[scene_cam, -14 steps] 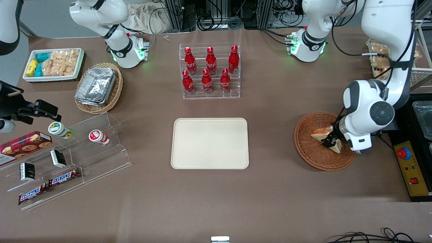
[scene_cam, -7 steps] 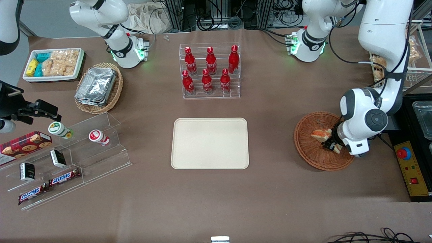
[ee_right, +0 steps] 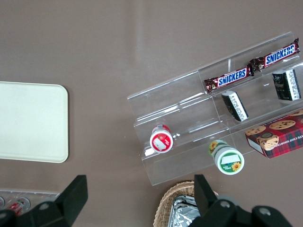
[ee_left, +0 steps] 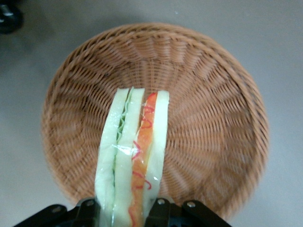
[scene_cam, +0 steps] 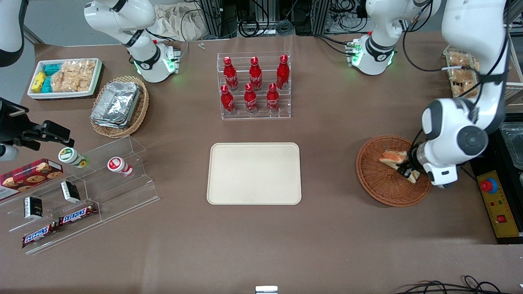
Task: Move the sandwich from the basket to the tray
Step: 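Lower the left gripper and close it on the wrapped sandwich, then lift the sandwich and carry it with the left gripper over the tray, then lower the sandwich onto the cream tray with the left gripper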
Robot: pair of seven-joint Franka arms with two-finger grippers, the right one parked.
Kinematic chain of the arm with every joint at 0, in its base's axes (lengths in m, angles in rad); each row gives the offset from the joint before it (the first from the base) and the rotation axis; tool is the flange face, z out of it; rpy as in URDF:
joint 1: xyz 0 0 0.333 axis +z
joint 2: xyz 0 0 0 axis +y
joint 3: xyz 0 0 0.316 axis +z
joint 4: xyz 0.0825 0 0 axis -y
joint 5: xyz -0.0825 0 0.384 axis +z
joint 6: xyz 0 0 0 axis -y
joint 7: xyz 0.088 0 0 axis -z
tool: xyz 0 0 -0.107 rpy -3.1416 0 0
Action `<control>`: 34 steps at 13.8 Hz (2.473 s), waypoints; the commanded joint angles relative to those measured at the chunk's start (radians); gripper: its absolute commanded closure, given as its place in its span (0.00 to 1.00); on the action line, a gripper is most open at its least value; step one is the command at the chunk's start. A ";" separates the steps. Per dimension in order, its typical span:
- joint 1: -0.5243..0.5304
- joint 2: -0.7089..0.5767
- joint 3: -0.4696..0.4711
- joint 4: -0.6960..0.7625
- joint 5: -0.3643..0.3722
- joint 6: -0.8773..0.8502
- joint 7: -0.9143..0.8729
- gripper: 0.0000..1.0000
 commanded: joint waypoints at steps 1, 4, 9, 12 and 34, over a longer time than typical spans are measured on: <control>-0.001 -0.084 -0.037 0.115 -0.005 -0.220 0.177 1.00; -0.021 -0.110 -0.061 0.215 -0.042 -0.385 0.415 1.00; -0.026 -0.110 -0.247 0.260 -0.108 -0.335 0.555 1.00; -0.027 -0.069 -0.372 0.258 -0.116 -0.226 0.464 1.00; -0.220 0.451 -0.503 0.274 0.470 0.291 -0.110 0.00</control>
